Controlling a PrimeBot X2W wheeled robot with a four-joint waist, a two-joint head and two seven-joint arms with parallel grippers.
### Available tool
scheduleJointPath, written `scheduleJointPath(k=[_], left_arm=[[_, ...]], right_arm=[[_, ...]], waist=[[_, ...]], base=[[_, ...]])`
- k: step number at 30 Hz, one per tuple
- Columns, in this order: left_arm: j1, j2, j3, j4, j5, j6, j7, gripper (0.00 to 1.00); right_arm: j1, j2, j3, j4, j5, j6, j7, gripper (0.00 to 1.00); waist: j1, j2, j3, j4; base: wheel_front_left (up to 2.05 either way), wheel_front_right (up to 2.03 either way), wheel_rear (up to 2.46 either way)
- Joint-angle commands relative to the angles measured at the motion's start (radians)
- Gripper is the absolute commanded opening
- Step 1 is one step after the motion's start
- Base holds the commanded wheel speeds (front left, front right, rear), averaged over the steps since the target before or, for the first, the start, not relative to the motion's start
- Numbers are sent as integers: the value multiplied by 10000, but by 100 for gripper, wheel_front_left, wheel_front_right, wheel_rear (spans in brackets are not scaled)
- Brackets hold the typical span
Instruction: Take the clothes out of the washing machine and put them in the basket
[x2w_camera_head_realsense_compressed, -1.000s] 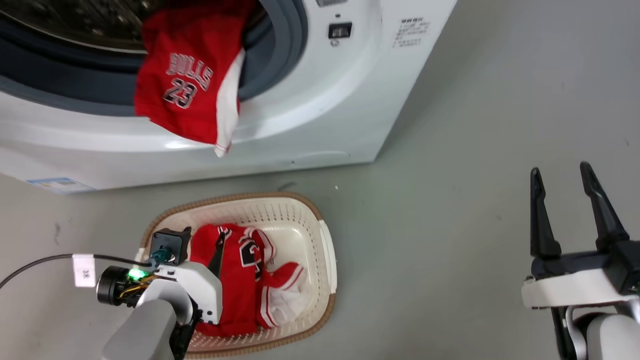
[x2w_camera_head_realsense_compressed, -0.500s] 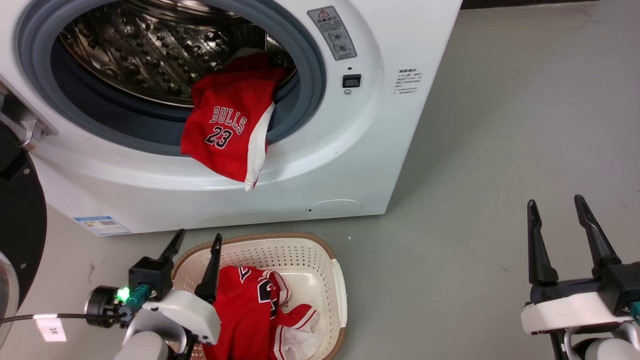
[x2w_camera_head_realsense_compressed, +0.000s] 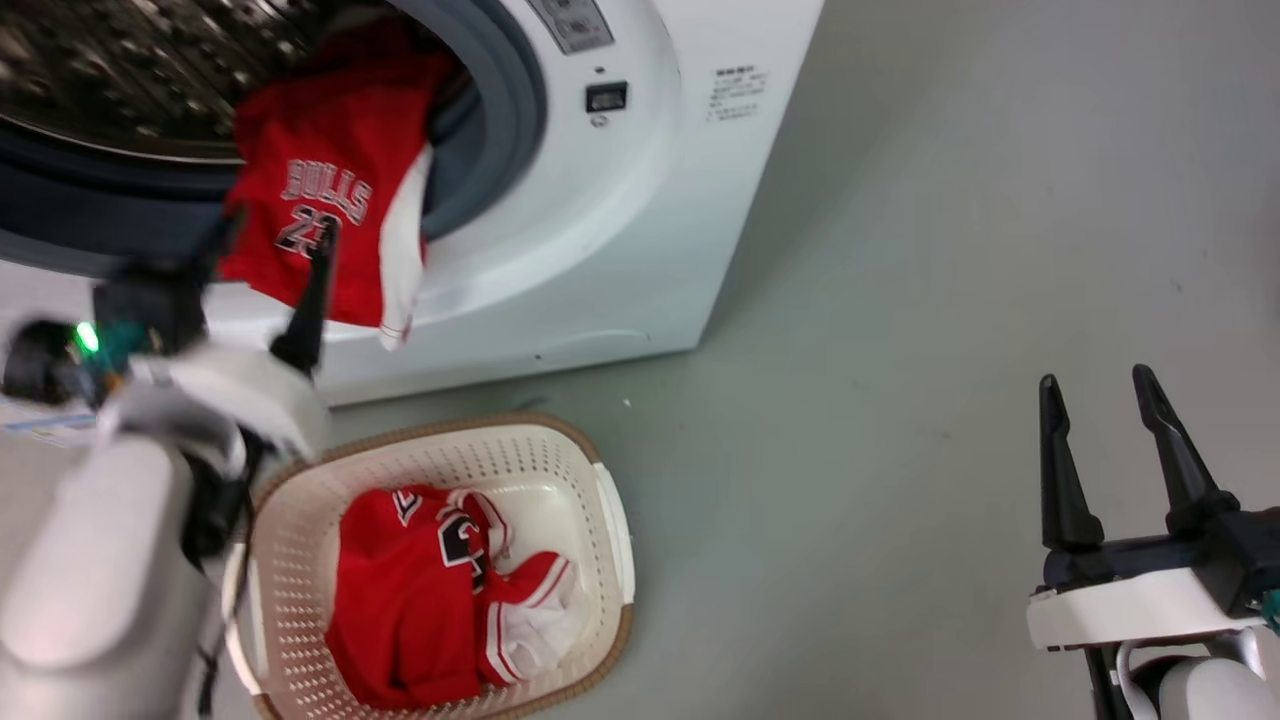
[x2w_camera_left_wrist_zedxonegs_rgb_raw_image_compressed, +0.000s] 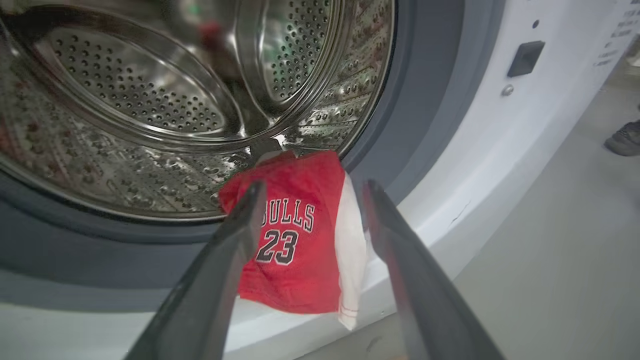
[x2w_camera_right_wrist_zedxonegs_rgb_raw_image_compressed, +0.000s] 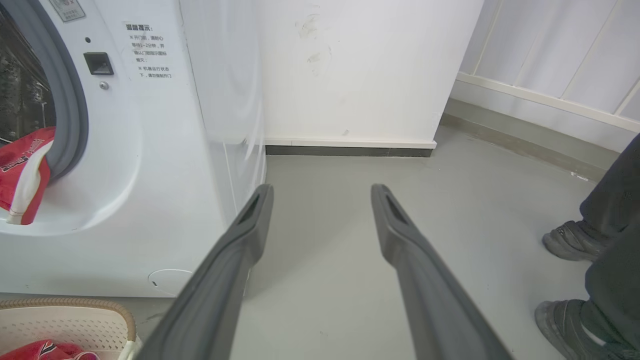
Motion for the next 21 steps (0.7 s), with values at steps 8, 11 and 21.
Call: scheduleJointPath(k=[8,11,21], left_arm=[[-3638,1153,-309,987,-358,-537,3335,100],[-4828,1462,-589,1545,-510,-617,4632,100],[-8180,2210,-595,3623,-734,-508,7600,100]], right_arm=[[-658,23,361,-233,586,-14,-24,100],[-827,23,472,-287,787,-14,-24,100],[-1235,23,1117,-438,1402,-14,-24,100]], waist=[[0,0,2131,-1210],[0,0,2628,-1474],[0,0,3967,-2429]], base=[[0,0,0],[0,0,0],[0,0,0]])
